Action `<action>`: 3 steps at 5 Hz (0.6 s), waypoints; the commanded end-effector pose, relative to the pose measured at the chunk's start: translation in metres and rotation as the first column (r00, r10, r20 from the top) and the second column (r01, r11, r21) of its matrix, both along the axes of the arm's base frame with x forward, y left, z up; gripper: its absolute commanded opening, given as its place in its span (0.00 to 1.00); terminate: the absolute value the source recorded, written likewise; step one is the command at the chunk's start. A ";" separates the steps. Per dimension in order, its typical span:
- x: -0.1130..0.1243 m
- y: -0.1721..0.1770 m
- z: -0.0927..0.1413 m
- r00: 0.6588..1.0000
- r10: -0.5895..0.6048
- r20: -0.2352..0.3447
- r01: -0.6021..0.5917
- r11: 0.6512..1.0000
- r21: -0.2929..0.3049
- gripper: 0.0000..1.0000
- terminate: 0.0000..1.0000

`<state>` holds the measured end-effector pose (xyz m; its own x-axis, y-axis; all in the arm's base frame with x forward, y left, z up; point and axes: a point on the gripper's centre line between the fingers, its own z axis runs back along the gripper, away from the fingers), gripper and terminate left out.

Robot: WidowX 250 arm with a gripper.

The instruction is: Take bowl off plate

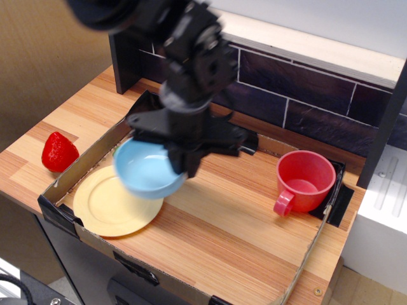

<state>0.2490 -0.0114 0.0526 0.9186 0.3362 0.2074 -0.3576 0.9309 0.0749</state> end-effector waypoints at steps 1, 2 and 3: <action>0.038 -0.029 0.009 0.996 -0.080 0.030 0.080 0.997 -0.005 0.00 0.00; 0.044 -0.034 -0.005 0.996 -0.090 0.015 0.090 0.996 0.001 0.00 0.00; 0.051 -0.039 -0.013 0.998 -0.066 0.016 0.066 0.998 -0.008 0.00 0.00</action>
<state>0.2930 -0.0488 0.0276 0.9426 0.2789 0.1835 -0.2972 0.9514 0.0807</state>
